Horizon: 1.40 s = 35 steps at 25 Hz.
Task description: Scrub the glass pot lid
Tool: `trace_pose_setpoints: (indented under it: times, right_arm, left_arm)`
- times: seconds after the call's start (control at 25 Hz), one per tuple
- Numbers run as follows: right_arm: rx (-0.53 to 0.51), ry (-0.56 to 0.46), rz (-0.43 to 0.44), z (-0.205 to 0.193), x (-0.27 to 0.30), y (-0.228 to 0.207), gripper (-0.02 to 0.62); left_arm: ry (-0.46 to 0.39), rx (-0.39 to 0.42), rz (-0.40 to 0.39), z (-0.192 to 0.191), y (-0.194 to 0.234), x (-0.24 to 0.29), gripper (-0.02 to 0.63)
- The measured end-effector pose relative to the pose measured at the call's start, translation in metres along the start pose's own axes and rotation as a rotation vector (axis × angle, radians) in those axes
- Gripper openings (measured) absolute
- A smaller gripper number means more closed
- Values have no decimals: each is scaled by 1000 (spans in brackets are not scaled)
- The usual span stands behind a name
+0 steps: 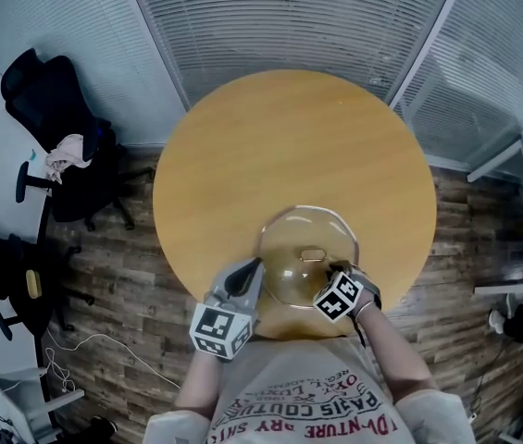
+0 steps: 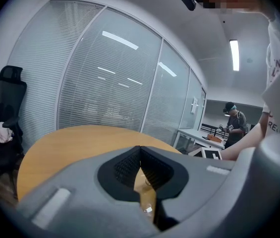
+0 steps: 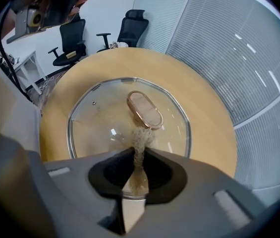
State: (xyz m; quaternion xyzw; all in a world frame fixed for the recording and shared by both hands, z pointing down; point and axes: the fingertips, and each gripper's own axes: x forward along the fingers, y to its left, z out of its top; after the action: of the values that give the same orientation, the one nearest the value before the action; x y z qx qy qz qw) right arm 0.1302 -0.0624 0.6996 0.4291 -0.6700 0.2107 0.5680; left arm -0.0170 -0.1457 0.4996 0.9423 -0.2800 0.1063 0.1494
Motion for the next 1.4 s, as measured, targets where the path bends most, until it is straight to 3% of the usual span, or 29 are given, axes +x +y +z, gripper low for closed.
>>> trace_pose_setpoints:
  times: [0.2,0.52,0.76,0.92,1.16,1.4]
  right_arm:
    - [2,-6,-22,9,0,14,58]
    - [2,-40,87,40,-5,49,58]
    - [43,-87,148,40,-10,47,58]
    - [51,-81,150,20,-15,29,58]
    - [-102,-89,101,-17,-14,-27,58]
    - [-236,-202,59,-5,-8,-81,58]
  left_arm:
    - [8,-5,-9,-4,9,-10,6]
    - [13,-21,1,-6,16,-22,8]
    - [-4,-32,49,-1,19,-19,8]
    - [4,-33,67,-2,14,-15,7]
    - [-11,-47,84,4,-6,13,6]
    - [3,-61,140,1,-24,39,7]
